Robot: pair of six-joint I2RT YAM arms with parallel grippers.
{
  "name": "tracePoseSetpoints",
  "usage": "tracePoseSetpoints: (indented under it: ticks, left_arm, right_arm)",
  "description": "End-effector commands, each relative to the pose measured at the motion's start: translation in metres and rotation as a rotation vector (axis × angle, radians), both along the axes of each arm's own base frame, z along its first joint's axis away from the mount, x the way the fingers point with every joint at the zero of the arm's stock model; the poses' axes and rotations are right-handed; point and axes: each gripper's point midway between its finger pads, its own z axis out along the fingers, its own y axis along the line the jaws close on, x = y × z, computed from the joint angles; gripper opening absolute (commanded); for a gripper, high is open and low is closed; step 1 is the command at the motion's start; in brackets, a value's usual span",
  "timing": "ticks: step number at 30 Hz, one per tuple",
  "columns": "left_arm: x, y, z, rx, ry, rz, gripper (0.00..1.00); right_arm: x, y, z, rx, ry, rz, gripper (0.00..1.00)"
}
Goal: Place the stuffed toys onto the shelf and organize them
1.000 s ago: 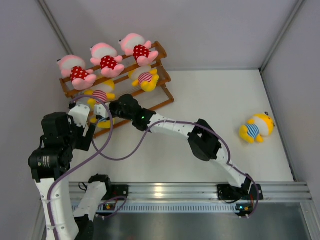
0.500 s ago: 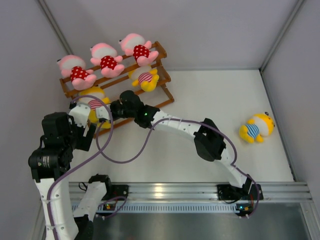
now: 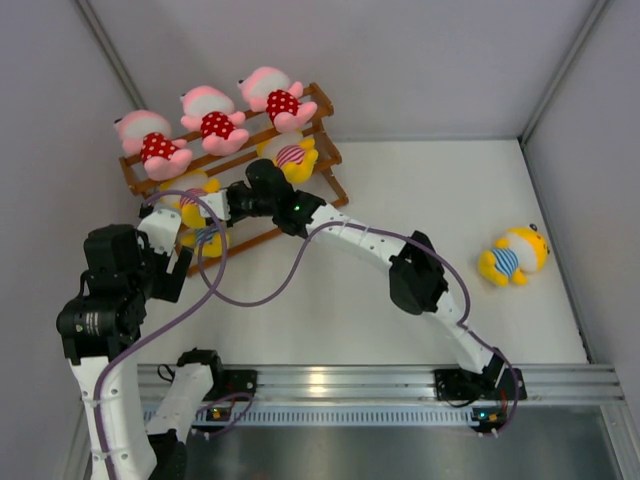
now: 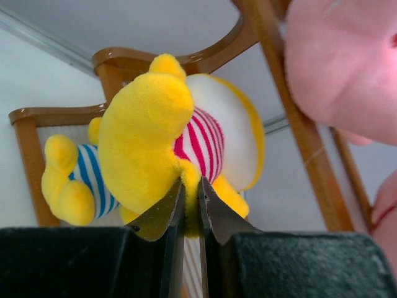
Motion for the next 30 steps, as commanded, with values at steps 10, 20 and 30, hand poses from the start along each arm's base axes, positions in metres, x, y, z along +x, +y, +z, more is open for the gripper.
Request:
tracePoseSetpoints:
  ticks: [10, 20, 30]
  left_arm:
    - [0.002, -0.001, 0.000, 0.006, -0.001, -0.017, 0.95]
    - [0.002, -0.002, 0.001, 0.006, -0.002, -0.021, 0.95]
    - [0.002, -0.004, 0.001, 0.002, -0.006, -0.031, 0.95]
  right_arm:
    - [0.015, 0.011, -0.004, 0.024, -0.052, -0.034, 0.16]
    - [-0.005, 0.000, 0.047, 0.128, -0.062, -0.026, 0.53]
    - [-0.044, -0.028, 0.088, 0.187, -0.062, -0.008, 0.73]
